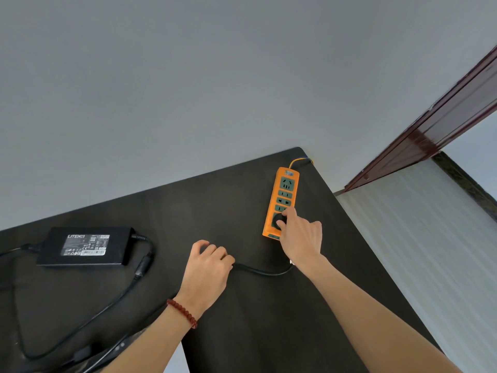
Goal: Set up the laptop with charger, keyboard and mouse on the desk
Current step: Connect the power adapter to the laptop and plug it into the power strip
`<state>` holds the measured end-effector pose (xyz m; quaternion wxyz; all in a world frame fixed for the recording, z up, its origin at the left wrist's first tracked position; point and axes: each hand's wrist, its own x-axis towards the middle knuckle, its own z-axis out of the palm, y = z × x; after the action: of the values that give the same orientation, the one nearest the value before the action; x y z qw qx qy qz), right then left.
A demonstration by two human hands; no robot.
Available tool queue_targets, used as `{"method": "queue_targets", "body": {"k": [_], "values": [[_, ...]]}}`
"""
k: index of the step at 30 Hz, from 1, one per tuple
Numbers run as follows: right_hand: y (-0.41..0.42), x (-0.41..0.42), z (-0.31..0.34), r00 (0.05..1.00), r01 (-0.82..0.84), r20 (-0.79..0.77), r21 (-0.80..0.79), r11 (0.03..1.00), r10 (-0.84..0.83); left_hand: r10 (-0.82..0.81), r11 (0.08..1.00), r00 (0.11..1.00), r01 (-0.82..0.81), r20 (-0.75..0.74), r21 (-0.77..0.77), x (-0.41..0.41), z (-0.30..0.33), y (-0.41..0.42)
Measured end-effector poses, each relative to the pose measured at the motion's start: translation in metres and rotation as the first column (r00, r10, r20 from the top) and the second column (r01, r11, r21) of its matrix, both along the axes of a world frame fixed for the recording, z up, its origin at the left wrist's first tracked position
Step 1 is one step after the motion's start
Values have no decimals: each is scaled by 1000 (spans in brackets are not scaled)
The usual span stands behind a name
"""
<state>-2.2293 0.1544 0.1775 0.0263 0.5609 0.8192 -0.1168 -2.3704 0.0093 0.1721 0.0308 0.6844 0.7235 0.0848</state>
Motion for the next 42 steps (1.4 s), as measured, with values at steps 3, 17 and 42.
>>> {"method": "queue_targets", "body": {"k": [3,17,42], "values": [[7,-4,5,997,-55,55,-11,998,56,1,1000,1000,-1,5,-3,-1,0,3],[18,-10,2,967,-205,157,5,979,202,70,998,996,-70,51,0,0,-11,13],[-12,-1,15,917,-261,339,110,959,210,407,865,909,-415,-92,-281,-15,-3,-35]]}}
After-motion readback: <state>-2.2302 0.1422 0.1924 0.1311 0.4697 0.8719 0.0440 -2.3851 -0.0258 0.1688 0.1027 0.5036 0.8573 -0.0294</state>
